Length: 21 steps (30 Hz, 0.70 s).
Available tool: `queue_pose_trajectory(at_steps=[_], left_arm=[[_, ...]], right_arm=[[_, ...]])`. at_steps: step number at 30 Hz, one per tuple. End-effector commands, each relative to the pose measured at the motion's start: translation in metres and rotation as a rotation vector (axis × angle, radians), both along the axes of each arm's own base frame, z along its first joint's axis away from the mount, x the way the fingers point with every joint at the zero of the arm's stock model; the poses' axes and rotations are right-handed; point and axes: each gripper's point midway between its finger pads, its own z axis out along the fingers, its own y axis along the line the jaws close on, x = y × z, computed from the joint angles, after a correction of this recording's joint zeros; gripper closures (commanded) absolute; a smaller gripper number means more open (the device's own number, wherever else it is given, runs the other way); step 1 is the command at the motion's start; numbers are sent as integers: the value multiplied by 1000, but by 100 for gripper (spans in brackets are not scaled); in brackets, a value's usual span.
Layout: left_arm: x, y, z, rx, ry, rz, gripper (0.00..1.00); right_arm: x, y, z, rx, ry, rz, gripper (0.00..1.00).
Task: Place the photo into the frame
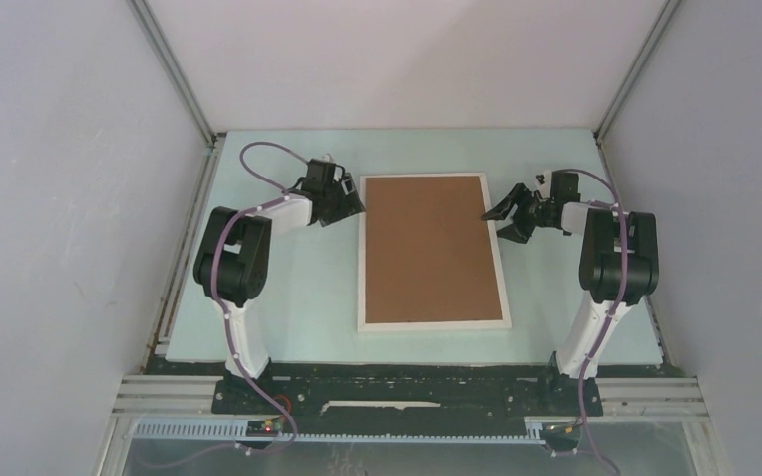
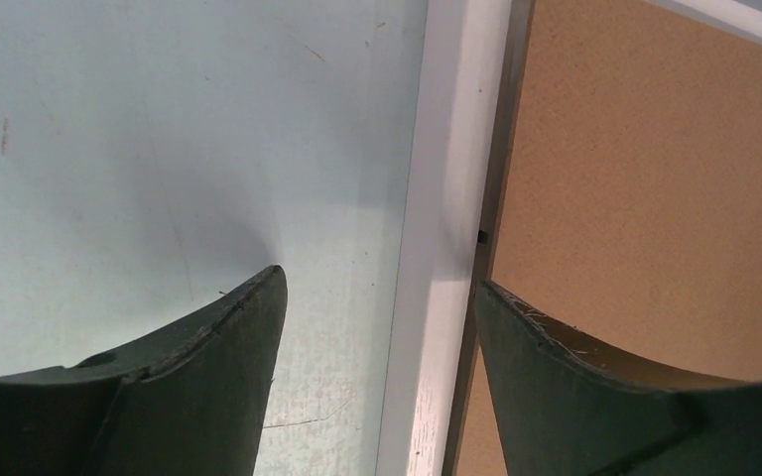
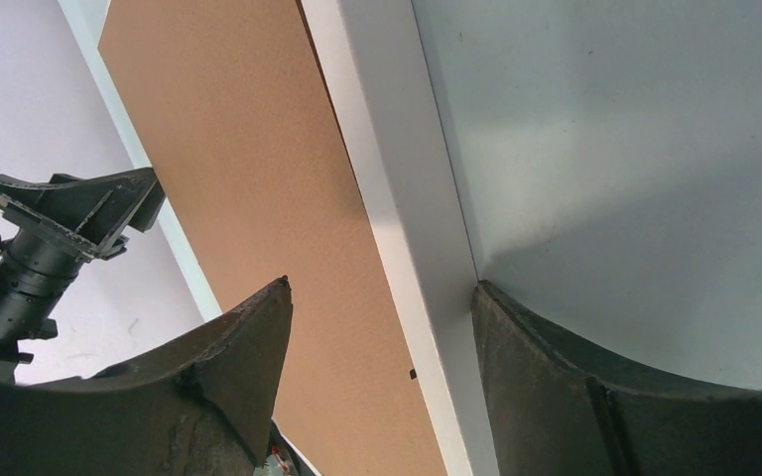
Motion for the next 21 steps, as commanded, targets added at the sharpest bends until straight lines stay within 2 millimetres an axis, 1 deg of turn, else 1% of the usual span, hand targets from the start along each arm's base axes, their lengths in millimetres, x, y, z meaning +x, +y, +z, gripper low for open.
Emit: queue_pose_trajectory(at_steps=[1, 3, 5, 6, 8, 11, 13, 14, 18, 21], left_arm=[[-29, -68, 10, -128, 60, -139, 23], [-28, -71, 9, -106, 81, -146, 24], [-28, -70, 7, -7, 88, -142, 24], [-32, -71, 4, 30, 108, -146, 24], [-36, -73, -4, 47, 153, -132, 25], [-41, -68, -16, 101, 194, -108, 26], [-44, -69, -19, 128, 231, -107, 28], [-44, -65, -21, 170, 240, -96, 28], [-50, -64, -17, 296, 230, -104, 27], [-54, -61, -9, 366, 202, -104, 24]], right_arm=[[0, 30, 25, 86, -45, 93, 27], [2, 32, 25, 86, -50, 92, 27], [4, 35, 24, 99, -52, 95, 27], [5, 37, 25, 103, -54, 95, 27], [7, 40, 27, 107, -62, 97, 27], [9, 43, 31, 101, -65, 109, 27], [10, 45, 32, 93, -67, 114, 27], [11, 45, 33, 91, -69, 113, 26], [12, 46, 35, 89, -71, 115, 26], [12, 45, 37, 88, -77, 116, 26]])
